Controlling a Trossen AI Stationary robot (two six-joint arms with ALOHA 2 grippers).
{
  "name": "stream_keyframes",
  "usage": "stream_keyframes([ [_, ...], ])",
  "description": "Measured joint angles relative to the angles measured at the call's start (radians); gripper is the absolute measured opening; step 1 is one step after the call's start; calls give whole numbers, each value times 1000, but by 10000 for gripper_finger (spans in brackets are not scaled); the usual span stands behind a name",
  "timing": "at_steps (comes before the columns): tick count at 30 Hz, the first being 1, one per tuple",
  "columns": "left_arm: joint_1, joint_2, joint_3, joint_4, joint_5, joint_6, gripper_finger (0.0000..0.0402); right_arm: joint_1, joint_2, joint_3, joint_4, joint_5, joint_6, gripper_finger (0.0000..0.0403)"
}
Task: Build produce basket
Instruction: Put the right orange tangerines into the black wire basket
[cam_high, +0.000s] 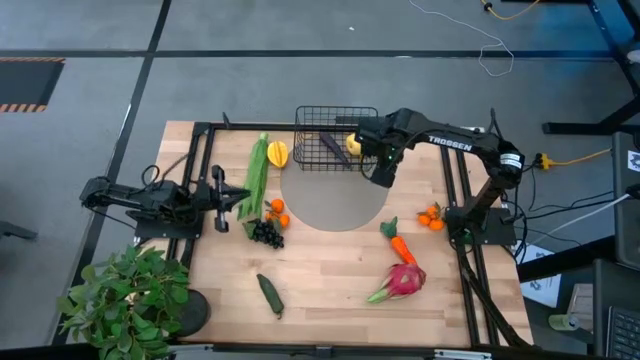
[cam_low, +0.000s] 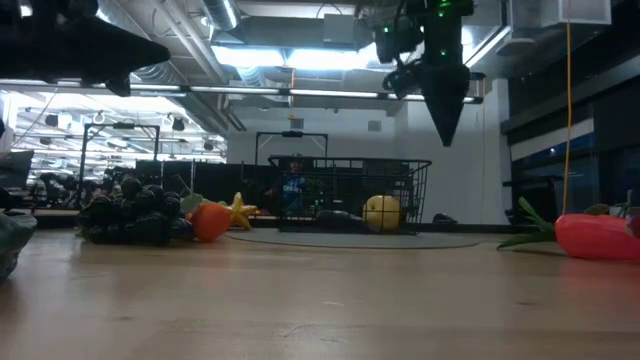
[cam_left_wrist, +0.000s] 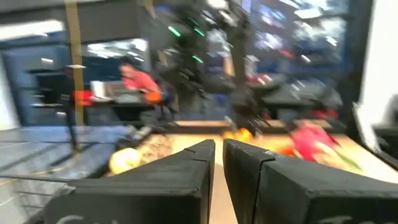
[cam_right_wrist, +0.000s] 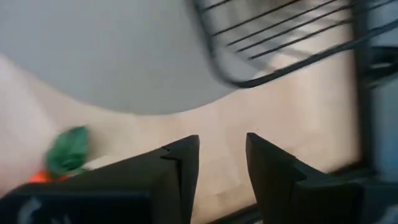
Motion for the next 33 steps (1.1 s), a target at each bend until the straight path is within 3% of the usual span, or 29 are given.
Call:
stream_keyframes([
  [4,0,0,0,81,-136,6,23,4,0,-50,33,-100,31,122],
  [10,0,0,0,109,-224,7,23,33,0,-155,169,-105,41,122],
  [12,0,0,0,107,-216,-27,23,48,0,-173,142,-106,38,122],
  [18,0,0,0,100,-71,-450,23,103,-15,-173,-104,-140,181,122],
  [21,0,0,0,100,-4,-568,23,149,-62,-172,-156,-135,283,122],
  [28,0,0,0,101,13,-573,23,301,-216,-171,-93,-126,389,122],
  [33,0,0,0,96,14,-570,23,410,-307,-171,53,-125,355,122],
])
